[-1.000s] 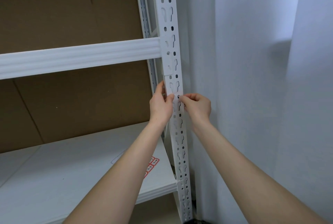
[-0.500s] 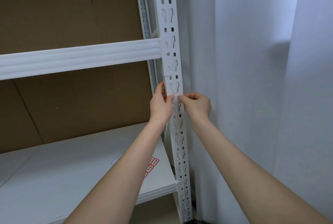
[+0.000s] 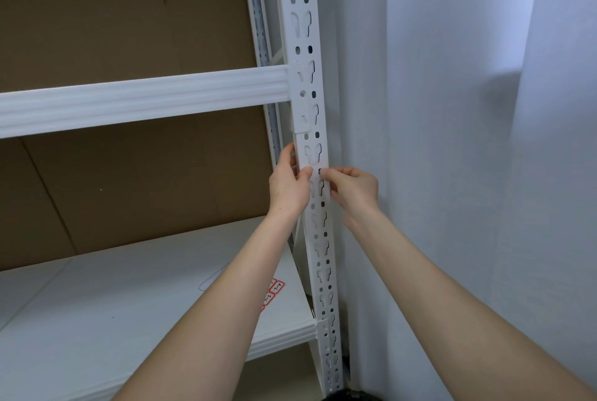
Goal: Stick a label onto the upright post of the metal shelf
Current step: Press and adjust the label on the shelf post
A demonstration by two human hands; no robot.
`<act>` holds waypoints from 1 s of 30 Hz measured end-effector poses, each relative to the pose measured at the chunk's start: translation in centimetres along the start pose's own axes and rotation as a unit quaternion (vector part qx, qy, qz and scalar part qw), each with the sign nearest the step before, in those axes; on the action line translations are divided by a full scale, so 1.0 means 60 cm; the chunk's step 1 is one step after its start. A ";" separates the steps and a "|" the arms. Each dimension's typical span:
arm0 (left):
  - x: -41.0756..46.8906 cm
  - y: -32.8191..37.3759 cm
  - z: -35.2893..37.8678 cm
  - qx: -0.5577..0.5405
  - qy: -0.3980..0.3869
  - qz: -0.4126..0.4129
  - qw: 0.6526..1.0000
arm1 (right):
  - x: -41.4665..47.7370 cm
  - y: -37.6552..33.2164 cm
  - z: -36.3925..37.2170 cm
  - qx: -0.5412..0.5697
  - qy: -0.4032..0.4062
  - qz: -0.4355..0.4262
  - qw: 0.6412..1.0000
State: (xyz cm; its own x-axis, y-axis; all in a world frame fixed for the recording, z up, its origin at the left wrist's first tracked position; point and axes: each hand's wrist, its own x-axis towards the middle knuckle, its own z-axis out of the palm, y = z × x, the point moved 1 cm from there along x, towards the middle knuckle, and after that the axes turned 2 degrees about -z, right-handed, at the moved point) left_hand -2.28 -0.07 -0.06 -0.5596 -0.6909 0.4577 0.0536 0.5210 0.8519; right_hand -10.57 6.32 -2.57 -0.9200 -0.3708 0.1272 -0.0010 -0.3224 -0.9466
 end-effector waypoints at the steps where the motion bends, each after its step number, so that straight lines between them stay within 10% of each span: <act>1: 0.000 0.000 0.000 -0.001 0.000 0.000 1.000 | 0.001 0.000 0.001 -0.005 0.003 -0.003 1.000; 30: -0.007 -0.004 0.000 -0.025 0.028 -0.023 0.999 | -0.010 -0.004 -0.014 -0.113 -0.005 -0.096 0.989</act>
State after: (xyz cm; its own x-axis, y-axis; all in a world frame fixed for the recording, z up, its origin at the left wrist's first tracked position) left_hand -2.08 0.10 -0.43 -0.5162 -0.7410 0.4295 0.0712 0.4627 0.8837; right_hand -10.35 7.38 -2.66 -0.8902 -0.3310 0.3131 -0.2639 -0.1855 -0.9465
